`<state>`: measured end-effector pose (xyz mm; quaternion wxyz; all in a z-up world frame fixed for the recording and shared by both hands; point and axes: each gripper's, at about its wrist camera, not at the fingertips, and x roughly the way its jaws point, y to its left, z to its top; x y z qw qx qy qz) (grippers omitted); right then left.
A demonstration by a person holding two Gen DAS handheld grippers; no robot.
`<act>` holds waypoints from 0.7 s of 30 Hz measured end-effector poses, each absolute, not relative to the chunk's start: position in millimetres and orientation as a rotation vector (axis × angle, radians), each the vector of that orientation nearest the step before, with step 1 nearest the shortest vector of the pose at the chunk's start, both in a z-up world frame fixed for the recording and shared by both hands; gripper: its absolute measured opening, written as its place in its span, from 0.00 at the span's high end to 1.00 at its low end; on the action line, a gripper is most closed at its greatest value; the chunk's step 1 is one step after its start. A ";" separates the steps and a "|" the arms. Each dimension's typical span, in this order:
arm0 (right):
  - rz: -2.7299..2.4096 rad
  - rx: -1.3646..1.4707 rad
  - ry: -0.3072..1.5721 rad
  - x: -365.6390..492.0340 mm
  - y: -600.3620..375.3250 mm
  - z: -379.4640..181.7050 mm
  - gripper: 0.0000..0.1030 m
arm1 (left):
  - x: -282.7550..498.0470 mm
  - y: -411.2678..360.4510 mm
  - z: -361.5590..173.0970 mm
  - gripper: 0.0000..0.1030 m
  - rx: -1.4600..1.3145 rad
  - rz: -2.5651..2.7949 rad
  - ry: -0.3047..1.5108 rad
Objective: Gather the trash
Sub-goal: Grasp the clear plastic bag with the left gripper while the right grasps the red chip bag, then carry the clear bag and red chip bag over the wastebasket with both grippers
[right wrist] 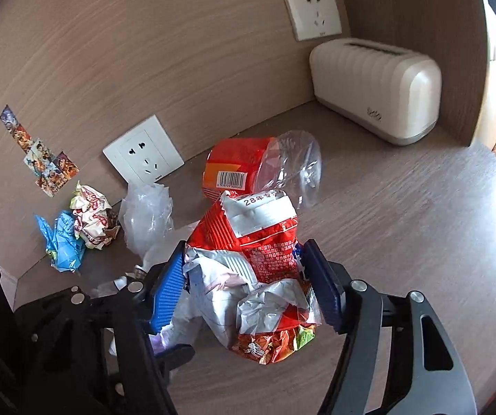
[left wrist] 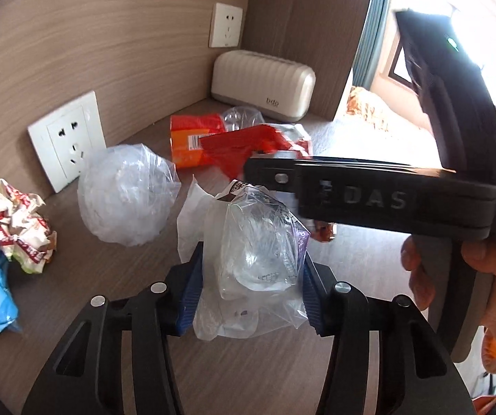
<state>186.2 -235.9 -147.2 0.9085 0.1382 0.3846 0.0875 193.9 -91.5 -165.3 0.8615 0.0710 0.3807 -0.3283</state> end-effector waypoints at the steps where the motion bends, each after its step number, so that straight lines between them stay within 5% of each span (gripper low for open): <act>1: 0.173 0.290 0.782 181.2 -240.5 -143.0 0.35 | 190.3 -91.4 -160.2 0.52 0.150 -0.687 0.787; 21: -0.108 0.297 0.670 -7.8 -387.0 -80.3 0.35 | 71.6 -238.0 -113.3 0.52 0.263 -0.957 0.706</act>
